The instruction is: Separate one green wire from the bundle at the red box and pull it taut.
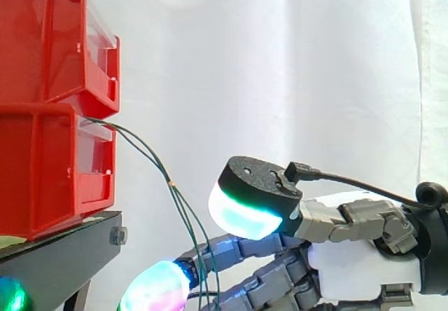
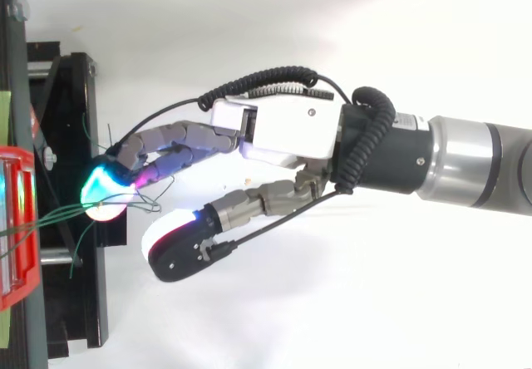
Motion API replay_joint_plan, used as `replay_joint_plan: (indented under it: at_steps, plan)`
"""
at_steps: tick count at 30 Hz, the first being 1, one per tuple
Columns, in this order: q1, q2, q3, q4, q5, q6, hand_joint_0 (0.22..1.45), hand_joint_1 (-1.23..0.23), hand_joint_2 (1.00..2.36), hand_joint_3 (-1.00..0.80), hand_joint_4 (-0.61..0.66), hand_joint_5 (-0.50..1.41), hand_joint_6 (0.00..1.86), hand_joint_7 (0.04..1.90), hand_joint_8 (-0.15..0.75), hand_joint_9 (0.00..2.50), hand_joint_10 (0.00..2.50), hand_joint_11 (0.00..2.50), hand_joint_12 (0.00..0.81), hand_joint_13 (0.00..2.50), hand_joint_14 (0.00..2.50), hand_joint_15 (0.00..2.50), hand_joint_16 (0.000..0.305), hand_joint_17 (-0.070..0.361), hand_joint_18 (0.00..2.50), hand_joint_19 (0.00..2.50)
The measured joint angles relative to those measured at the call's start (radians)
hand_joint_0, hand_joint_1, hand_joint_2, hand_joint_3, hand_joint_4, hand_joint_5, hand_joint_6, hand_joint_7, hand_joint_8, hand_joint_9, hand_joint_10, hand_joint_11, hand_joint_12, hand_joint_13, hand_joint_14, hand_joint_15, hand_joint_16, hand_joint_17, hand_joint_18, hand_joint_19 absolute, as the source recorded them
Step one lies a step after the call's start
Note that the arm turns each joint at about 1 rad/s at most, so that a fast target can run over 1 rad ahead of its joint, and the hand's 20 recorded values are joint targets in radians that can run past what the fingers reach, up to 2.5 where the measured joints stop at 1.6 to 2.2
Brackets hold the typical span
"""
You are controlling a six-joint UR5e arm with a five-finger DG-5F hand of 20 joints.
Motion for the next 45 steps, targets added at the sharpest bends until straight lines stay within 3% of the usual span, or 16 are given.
replay_joint_plan:
  at_steps: [7,10,26,45]
  plan:
    - [0.021,0.000,0.018,-0.032,0.065,-0.041,0.51,-0.56,1.00,-0.50,0.25,-0.14,0.50,0.80,0.240,0.62,0.00,0.00,0.305,0.31,0.00,0.01,0.050,0.113,0.30,0.35]
    - [0.024,0.000,0.032,-0.059,0.078,-0.047,0.52,-0.56,1.00,-0.50,0.26,-0.14,0.50,0.82,0.241,0.62,0.00,0.00,0.305,0.32,0.00,0.01,0.050,0.113,0.31,0.35]
    - [0.007,0.040,0.045,-0.149,0.044,-0.064,0.52,-0.56,1.00,-0.50,0.25,-0.13,0.50,0.84,0.241,0.65,0.00,0.00,0.304,0.33,0.00,0.02,0.050,0.112,0.33,0.36]
    - [0.008,0.056,0.045,-0.154,0.044,-0.069,0.56,-0.59,1.00,-0.48,0.23,-0.10,0.50,0.91,0.237,0.71,0.00,0.00,0.296,0.38,0.00,0.04,0.048,0.109,0.38,0.38]
